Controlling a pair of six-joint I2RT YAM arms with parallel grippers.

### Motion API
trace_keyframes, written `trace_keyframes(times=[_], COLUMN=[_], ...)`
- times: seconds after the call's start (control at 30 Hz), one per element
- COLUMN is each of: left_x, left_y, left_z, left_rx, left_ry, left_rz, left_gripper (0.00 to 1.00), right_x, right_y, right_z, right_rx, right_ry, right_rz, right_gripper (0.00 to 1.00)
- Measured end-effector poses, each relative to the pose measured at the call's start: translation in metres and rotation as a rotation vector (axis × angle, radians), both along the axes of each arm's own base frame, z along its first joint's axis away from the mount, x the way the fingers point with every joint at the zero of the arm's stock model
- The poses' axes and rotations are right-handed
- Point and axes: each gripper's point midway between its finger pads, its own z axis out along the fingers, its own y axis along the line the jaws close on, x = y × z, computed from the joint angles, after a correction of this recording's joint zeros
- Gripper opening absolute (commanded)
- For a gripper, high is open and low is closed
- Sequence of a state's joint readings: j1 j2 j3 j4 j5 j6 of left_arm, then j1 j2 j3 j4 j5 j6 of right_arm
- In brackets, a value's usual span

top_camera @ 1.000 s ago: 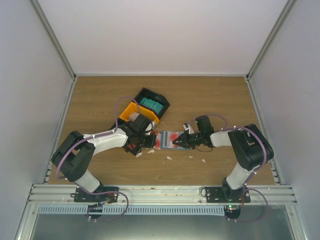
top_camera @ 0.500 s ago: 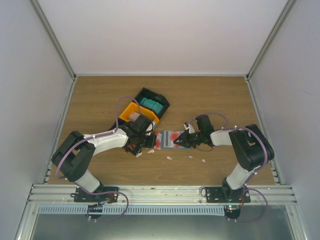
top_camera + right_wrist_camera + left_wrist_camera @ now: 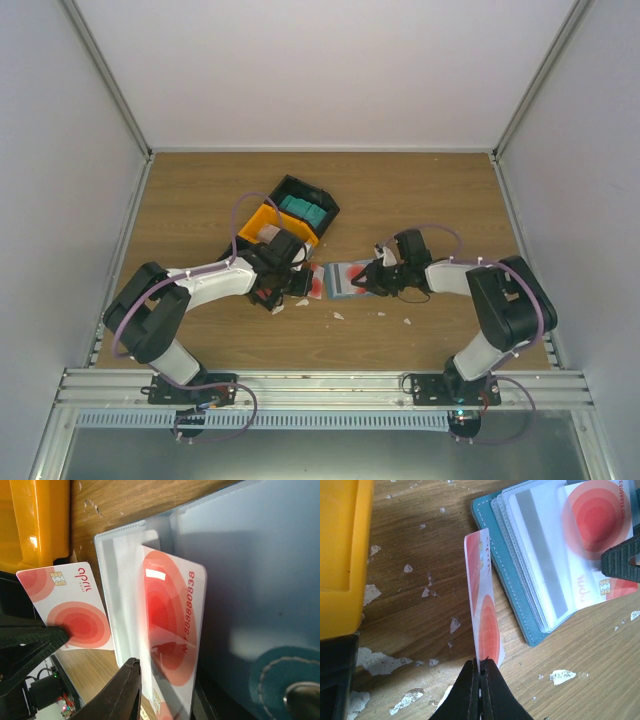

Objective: Put the credit cards into the card holder
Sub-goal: Insert the credit card into the card holder.

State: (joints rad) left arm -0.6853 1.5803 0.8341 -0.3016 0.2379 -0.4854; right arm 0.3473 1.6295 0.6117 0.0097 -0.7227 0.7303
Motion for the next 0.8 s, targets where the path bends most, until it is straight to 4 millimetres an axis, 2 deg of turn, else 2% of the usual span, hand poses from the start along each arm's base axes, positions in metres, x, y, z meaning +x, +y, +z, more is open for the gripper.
trace_keyframes(times=[0.27,0.53,0.8], left_x=[0.000,0.000,0.004], left_y=[0.000,-0.001,-0.007], left_z=[0.000,0.001,-0.002], left_rx=[0.000,-0.004,-0.003], left_ry=[-0.001,-0.002,0.009], left_rz=[-0.001,-0.008,-0.013], left_gripper=[0.00,0.00,0.00], right_x=[0.002,0.004,0.017], right_y=[-0.006,-0.007,0.005], right_z=[0.003,0.005,0.004], right_rx=[-0.040,-0.081,-0.149], right_ry=[-0.018,-0.046,-0.099], right_rz=[-0.025,-0.010,0.067], right_gripper=[0.40,0.42,0.42])
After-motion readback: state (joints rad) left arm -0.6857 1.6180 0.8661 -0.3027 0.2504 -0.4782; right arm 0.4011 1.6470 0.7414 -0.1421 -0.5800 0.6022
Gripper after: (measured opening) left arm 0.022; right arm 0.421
